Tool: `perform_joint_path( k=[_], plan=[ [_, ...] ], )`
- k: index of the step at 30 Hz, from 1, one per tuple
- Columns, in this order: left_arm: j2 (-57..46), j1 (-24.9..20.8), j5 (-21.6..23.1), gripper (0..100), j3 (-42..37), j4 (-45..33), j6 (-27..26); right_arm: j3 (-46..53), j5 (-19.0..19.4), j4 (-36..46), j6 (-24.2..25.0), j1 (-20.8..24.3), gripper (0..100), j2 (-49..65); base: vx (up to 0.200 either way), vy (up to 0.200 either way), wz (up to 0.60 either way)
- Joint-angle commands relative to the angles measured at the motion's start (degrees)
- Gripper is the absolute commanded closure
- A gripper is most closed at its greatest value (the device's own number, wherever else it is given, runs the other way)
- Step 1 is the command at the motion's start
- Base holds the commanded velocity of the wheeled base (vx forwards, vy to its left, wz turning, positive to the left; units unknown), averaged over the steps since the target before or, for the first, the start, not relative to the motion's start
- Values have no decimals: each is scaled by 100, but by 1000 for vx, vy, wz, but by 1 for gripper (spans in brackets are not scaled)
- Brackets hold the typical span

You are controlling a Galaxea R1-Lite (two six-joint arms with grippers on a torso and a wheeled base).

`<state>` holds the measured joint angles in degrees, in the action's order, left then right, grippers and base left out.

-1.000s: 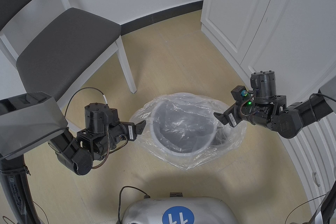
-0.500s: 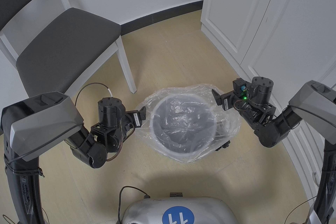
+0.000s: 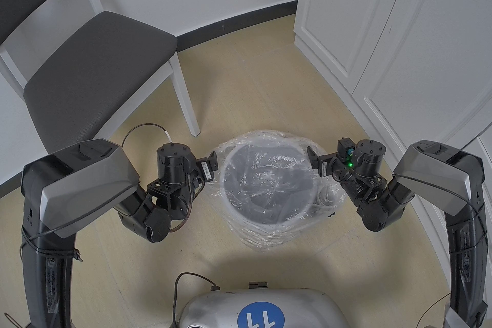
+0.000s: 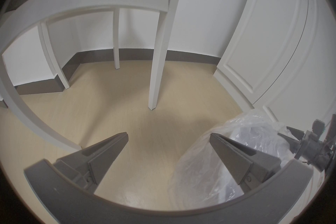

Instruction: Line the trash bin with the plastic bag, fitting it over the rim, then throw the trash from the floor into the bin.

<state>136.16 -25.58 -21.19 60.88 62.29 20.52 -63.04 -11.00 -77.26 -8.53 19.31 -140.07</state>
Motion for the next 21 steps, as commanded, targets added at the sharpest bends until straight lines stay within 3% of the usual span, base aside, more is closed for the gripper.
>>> perform_joint_path(
  k=[1,10,21],
  plan=[
    [359,-9,-26,0,91,-33,-39,-77,10,18,97,-129,0,-302,0,0,0],
    [456,-70,-219,0,267,-200,-4,-112,62,-34,555,-208,0,-389,0,0,0],
    [183,-79,-219,0,460,46,-4,-402,212,71,572,-191,0,41,0,0,0]
  ],
)
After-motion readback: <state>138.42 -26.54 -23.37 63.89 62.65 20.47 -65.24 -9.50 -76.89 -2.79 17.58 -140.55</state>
